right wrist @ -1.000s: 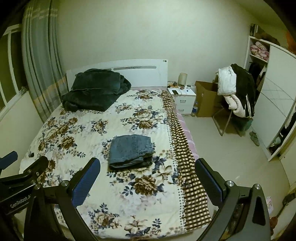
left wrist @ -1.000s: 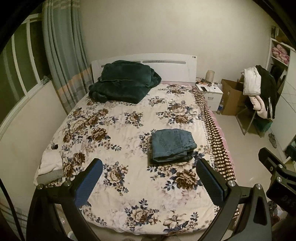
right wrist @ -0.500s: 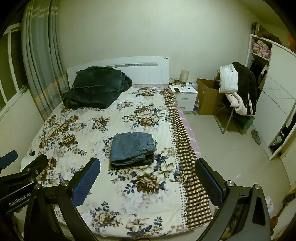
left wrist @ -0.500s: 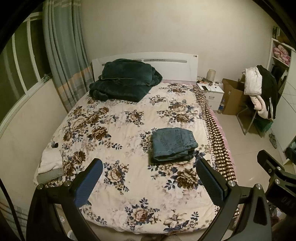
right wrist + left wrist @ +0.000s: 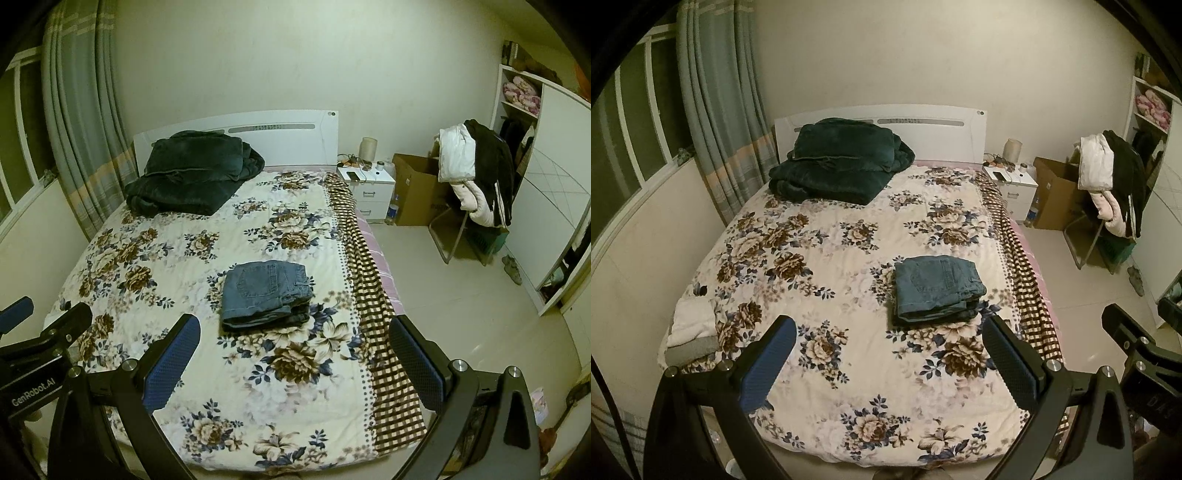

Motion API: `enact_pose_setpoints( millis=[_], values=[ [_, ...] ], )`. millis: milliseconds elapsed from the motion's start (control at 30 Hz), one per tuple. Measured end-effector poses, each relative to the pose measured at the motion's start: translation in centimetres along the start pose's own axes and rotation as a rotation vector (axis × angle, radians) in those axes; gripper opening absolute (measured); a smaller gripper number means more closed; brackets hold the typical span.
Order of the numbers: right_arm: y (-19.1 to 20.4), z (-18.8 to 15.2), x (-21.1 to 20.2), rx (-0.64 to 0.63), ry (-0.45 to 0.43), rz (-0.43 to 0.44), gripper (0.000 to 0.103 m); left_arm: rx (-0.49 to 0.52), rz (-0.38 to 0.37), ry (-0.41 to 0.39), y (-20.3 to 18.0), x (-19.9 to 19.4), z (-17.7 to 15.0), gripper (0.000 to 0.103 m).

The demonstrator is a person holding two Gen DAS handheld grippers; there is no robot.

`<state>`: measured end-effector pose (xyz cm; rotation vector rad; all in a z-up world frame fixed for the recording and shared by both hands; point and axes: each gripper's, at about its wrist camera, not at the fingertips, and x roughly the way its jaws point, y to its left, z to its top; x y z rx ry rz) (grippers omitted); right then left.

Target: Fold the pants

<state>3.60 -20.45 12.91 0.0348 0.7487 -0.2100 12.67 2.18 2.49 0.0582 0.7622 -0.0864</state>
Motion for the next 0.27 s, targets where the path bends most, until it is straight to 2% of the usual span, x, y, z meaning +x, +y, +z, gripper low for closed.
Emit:
enact_pose_setpoints(
  millis=[267],
  values=[
    [0.07, -0.15, 0.05, 0.008, 0.005, -0.002, 0.103, -0.003, -0.007, 0.006, -0.01, 0.11, -0.12, 0.103]
  ],
)
